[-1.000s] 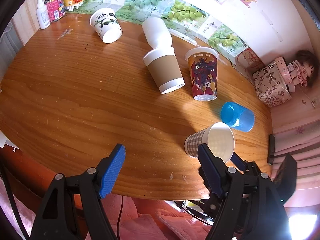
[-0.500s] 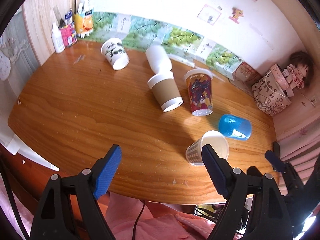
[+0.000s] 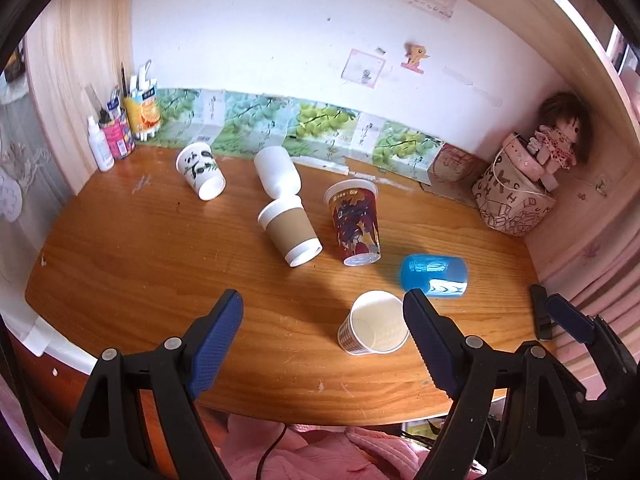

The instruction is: Flip cup upright

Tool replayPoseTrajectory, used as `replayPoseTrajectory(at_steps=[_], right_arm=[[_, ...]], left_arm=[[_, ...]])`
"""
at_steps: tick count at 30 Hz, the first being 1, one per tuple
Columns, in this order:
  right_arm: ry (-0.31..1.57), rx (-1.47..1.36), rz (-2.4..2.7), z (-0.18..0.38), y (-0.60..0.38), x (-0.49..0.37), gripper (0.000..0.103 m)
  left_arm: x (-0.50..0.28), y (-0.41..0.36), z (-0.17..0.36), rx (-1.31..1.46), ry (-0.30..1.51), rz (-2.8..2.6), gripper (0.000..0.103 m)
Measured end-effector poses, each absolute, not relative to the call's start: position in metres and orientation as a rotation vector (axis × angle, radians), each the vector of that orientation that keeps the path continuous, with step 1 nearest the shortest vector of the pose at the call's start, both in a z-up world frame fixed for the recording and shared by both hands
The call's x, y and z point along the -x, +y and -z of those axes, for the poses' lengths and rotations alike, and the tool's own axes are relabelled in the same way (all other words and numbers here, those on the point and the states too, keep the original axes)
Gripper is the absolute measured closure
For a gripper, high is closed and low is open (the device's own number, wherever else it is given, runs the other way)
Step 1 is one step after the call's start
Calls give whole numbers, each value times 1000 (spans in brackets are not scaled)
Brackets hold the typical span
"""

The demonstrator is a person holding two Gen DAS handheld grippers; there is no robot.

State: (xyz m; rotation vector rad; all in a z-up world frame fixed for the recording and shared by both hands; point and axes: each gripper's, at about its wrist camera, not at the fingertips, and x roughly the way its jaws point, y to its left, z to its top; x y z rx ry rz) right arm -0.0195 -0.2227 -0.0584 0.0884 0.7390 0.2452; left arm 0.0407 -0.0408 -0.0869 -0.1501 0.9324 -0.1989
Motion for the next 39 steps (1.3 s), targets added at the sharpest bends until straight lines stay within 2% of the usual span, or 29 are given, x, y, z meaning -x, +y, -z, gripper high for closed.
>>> replayPoseTrajectory(at_steps=[12, 14, 18, 26, 30, 33, 39], right_arm=[[665, -96, -215, 27, -221, 34, 19], [639, -104, -202, 28, -221, 37, 13], [642, -124, -194, 35, -222, 36, 13], [526, -167, -80, 25, -235, 49, 13], [501, -170, -44, 21, -237, 51, 13], [503, -179, -48, 22, -237, 50, 13], [502, -180, -52, 23, -235, 51, 13]], left_arm=[[-21, -43, 44, 116, 798, 105, 18], [-18, -41, 42, 119, 770, 85, 16], [-15, -42, 40, 93, 720, 49, 15], [-1, -41, 32, 99, 614, 45, 14], [15, -46, 17, 61, 485, 19, 2], [19, -45, 11, 52, 425, -2, 1], [16, -43, 14, 56, 439, 2, 1]])
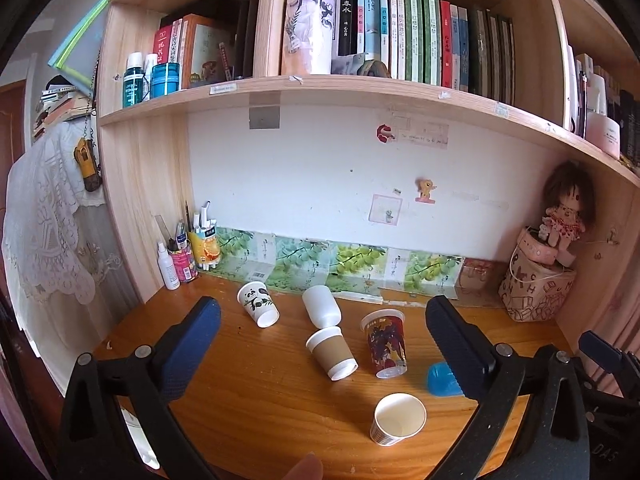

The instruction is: Flip cup upright

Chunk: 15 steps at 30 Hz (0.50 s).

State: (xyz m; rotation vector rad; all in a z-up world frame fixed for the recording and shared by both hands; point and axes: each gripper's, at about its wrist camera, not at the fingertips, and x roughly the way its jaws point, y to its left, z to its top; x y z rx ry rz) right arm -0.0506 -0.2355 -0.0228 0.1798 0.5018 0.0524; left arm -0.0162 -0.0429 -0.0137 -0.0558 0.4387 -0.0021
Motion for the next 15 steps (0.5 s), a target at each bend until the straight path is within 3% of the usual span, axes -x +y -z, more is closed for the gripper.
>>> replayPoseTrajectory(at_steps=[15], right_arm=[[512, -178, -83, 24, -230, 47, 13]], left_arm=[[18, -44, 14, 57, 441, 1, 1]])
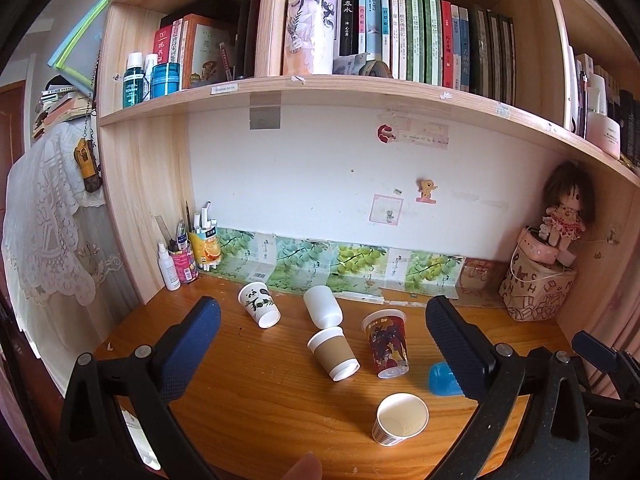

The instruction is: Flip cup upright

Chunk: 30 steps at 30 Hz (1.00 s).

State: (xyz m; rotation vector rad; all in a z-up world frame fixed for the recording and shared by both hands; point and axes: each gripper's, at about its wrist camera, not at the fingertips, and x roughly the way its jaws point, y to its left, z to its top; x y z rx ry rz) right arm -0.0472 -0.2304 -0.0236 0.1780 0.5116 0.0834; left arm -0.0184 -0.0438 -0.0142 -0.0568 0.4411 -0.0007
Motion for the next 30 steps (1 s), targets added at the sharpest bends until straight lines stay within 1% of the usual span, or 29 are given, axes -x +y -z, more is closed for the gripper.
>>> replayPoseTrajectory(at_steps=[14, 15, 16, 30], right_arm=[[518, -180, -82, 25, -229, 47, 13], [519, -180, -80, 25, -229, 47, 10], [522, -180, -79, 25, -229, 47, 0], [525, -180, -80, 24, -230, 50, 0]], left_arm=[[15, -43, 16, 57, 456, 6, 1], [15, -43, 16, 56, 457, 6, 1], [15, -43, 16, 56, 457, 7, 1], [15, -43, 20, 55, 469, 6, 0]])
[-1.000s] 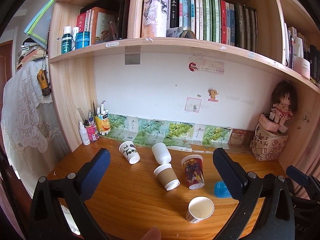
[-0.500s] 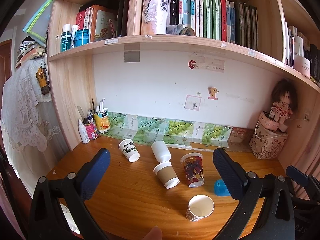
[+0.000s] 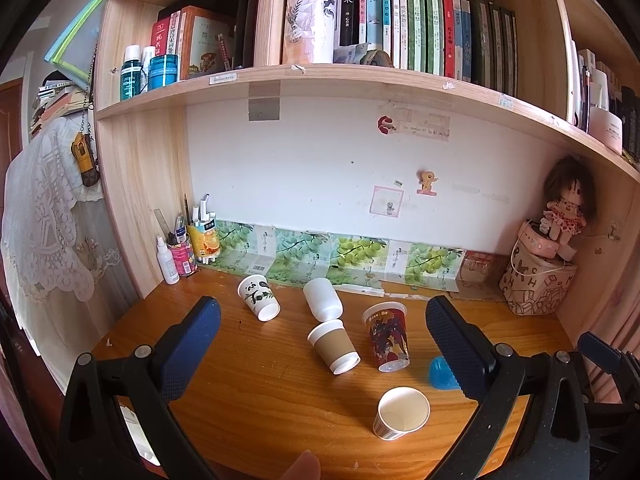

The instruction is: Flip cup upright

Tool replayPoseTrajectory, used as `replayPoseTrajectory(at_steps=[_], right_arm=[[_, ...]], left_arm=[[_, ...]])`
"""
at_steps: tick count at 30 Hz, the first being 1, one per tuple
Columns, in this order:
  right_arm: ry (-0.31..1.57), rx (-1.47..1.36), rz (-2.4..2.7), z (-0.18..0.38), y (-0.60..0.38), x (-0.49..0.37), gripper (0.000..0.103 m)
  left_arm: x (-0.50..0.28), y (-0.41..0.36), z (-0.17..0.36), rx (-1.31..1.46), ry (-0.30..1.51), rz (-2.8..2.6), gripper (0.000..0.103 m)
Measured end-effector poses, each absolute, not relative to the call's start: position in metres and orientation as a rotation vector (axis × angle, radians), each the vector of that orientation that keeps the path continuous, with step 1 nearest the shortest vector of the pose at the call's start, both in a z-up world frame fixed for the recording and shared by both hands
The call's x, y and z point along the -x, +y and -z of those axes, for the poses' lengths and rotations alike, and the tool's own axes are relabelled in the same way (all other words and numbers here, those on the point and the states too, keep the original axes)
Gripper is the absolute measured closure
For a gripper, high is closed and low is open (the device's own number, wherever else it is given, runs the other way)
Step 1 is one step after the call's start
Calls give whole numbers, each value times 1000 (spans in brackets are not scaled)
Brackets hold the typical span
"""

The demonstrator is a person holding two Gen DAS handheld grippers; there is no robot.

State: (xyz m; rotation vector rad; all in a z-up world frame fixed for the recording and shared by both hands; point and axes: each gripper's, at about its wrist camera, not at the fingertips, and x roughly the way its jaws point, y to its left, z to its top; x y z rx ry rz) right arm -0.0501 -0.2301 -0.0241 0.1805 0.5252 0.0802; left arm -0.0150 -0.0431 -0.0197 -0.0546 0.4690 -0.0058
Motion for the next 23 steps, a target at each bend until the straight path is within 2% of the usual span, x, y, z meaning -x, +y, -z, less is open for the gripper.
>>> replayPoseTrajectory(at_steps=[23], right_arm=[[561, -178, -86, 30, -217, 32, 0]], left_arm=[[0, -34, 24, 52, 504, 28, 0]])
